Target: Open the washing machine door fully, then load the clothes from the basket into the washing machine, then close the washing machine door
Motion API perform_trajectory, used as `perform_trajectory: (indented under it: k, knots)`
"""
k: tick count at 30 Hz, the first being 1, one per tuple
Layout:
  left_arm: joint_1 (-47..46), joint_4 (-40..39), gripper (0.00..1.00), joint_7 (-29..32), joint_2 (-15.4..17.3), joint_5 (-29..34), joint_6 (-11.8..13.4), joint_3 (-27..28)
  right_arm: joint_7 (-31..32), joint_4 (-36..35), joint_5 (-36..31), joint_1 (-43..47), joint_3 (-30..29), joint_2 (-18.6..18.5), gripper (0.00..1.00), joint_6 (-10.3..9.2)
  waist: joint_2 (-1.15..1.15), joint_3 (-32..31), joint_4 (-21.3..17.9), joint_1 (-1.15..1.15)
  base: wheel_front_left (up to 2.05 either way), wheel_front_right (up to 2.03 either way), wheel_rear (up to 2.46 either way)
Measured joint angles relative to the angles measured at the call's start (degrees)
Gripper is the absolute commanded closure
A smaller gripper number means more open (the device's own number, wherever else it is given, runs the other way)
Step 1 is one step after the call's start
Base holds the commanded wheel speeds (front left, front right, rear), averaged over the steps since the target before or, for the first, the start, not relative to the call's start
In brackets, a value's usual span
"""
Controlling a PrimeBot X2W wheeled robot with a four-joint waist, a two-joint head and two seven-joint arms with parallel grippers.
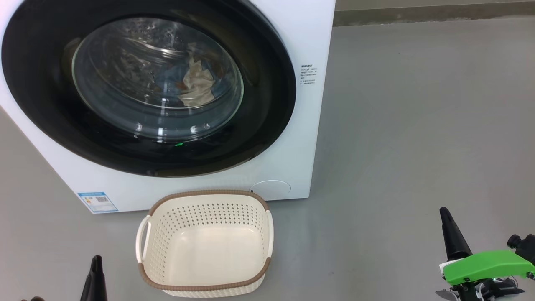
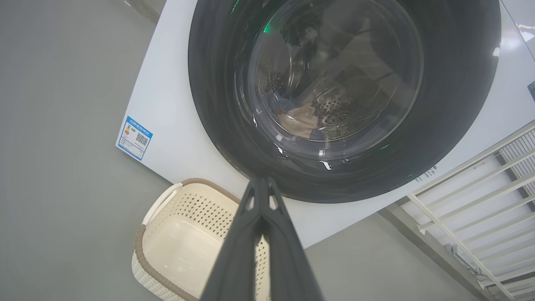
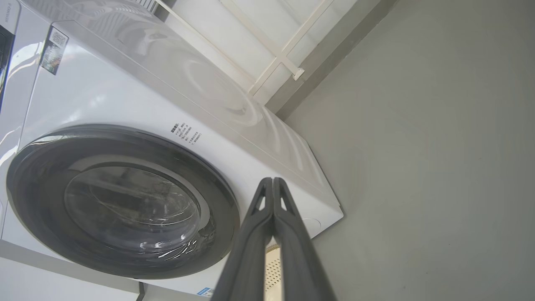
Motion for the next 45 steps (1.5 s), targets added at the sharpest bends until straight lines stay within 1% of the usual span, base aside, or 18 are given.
perform_trajectory:
  k: [2, 45]
  knots:
    - [-0.01, -0.02, 1.00, 0.20, -0.03, -0.49, 0.00, -0.01, 0.09, -0.02, 0.38, 0.00, -0.08, 0.04, 1.00, 0.00, 0.00, -0.01, 0.02, 0.00, 0.00, 0.00, 0.00]
    - [-2.36, -0.77, 1.00, 7.24, -1.34, -28.38, 0.00, -0.12, 7.32, -1.32, 22.43, -0.22, -4.42, 2.04, 1.00, -0.02, 0.00, -0.48, 0.75, -0.01, 0.00, 0.00, 0.00]
